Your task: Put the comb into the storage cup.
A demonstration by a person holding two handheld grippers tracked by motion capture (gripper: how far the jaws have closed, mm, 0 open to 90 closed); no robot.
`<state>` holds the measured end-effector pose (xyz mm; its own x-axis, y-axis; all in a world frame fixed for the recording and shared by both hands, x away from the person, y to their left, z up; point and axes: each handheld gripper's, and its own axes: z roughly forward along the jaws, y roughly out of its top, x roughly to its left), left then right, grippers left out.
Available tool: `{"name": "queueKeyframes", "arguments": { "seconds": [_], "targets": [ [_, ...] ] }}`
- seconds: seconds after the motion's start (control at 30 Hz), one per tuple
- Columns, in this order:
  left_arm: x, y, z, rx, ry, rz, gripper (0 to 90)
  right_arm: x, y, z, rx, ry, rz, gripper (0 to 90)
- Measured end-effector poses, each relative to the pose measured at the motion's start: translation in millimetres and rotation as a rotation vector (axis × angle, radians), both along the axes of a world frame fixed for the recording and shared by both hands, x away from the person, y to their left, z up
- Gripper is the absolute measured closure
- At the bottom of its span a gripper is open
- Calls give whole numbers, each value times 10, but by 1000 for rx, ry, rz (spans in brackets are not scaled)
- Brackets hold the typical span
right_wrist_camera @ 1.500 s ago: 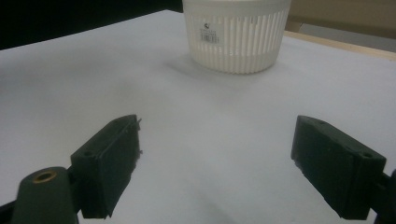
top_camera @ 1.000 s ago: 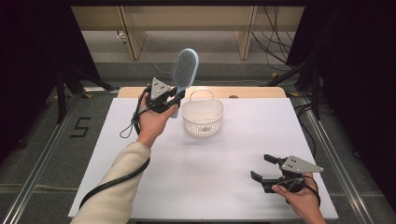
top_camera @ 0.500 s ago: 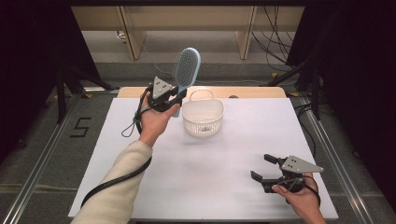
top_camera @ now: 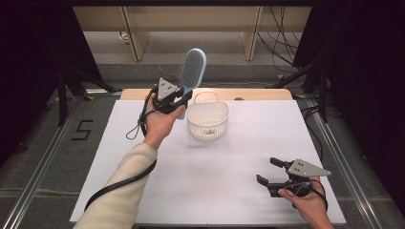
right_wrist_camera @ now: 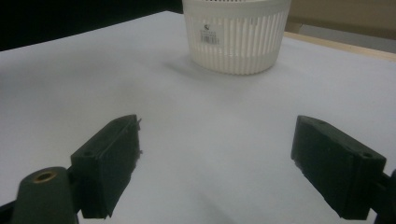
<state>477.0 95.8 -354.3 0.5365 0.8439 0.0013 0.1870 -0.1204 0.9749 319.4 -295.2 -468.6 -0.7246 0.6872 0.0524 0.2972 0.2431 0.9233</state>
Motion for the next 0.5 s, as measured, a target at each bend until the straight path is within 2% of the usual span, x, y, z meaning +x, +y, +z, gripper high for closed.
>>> {"name": "queueKeyframes", "arguments": {
  "seconds": [0.5],
  "targets": [
    [31, -79, 7, -5, 5, -10, 695, 0, 1, -2, 3, 4, 1, 161]
  ]
}}
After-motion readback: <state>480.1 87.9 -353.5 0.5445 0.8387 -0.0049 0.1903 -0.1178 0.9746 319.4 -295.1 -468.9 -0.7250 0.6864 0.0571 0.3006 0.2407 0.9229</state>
